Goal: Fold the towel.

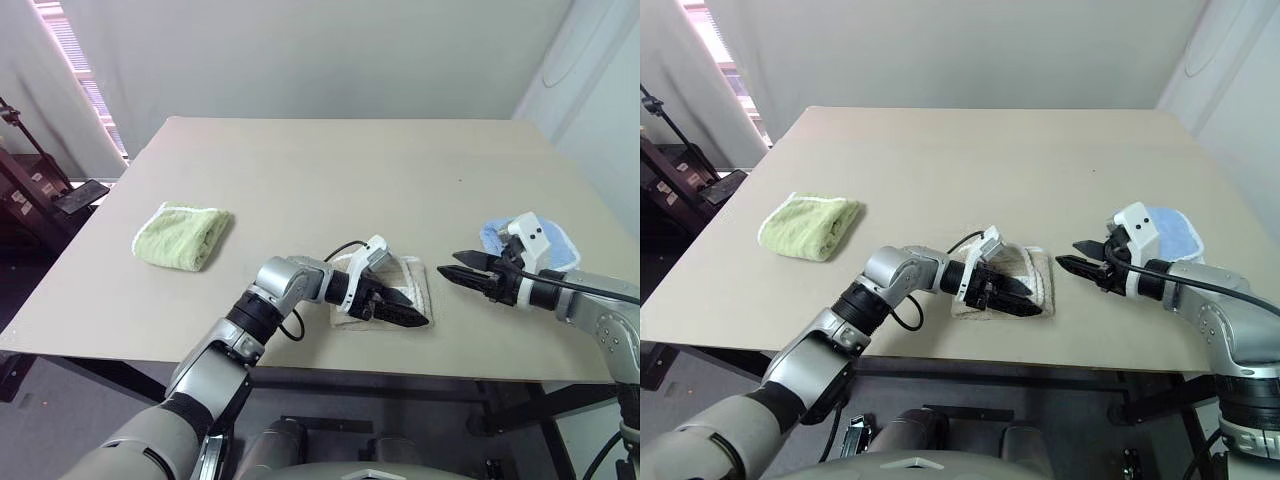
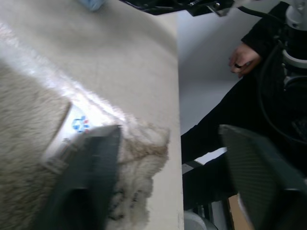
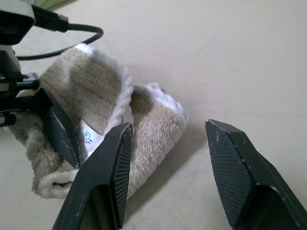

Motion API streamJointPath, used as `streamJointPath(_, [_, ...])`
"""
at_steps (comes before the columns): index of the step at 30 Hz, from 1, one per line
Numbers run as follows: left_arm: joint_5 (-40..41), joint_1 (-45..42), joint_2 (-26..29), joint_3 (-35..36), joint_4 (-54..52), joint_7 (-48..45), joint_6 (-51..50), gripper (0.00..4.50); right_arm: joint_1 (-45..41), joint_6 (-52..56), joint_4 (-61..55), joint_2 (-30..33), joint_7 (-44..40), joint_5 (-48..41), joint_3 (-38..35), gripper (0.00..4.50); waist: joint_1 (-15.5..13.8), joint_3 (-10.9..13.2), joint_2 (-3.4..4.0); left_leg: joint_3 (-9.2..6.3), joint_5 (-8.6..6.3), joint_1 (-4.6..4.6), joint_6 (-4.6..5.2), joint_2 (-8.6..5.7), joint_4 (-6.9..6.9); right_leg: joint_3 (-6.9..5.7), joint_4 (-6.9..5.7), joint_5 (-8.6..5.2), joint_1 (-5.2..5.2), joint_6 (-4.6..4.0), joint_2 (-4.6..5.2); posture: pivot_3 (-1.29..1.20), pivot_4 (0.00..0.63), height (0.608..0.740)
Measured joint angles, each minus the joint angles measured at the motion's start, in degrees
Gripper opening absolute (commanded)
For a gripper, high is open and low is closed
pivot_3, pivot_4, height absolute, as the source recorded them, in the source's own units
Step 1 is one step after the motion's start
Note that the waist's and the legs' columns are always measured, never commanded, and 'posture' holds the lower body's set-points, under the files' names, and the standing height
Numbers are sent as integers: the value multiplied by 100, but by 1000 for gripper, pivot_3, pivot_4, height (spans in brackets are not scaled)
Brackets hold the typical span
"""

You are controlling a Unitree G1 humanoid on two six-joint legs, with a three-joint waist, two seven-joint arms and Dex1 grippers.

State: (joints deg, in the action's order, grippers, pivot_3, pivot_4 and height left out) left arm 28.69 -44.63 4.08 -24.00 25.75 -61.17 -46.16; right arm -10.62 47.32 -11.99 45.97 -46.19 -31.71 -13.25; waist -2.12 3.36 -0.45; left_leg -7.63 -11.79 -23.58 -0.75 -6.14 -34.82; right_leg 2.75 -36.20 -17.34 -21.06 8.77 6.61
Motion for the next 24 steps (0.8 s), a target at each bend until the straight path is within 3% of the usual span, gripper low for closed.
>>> streamJointPath(4, [-48,257,217,474,-853,-19,884,4456,-284,10,17,-162,79,-126,-45,2520,15,0,3,-1,-2,0,1,4,-16,2,-1,3,8,0,-5,0,0,740])
streamJointPath(11, [-651,725,1324,1174,-1603,24,2619,4456,-611,-141,-271,-532,-40,-454,156,2520,-9,-6,12,-1,-3,8,3,2,-26,3,0,6,5,0,-5,0,0,740])
streamJointPath(12, [-687,878,1446,1209,-1636,44,2671,4301,-717,-178,-236,-611,-48,-444,270,2116,-7,-5,11,-1,-3,8,4,1,-28,3,0,9,5,4,-5,0,0,740])
streamJointPath(14, [-676,1094,1579,1369,-1646,121,2645,3818,-793,-296,-107,-730,-114,-430,440,1547,-18,-4,9,-5,-3,8,5,1,-30,2,0,12,5,6,-5,0,0,740])
streamJointPath(18, [-670,1460,1670,1582,-1674,129,2746,2430,-792,-506,207,-854,-303,-348,639,116,-20,-5,10,-6,-3,8,4,0,-32,1,-2,14,5,7,-5,0,0,740])
streamJointPath(24, [-1007,1630,1082,1205,-1537,294,3214,182,-800,-607,487,-913,-562,-285,870,0,-8,-6,11,-6,-3,11,4,2,-33,1,-4,21,6,7,-9,0,0,740])
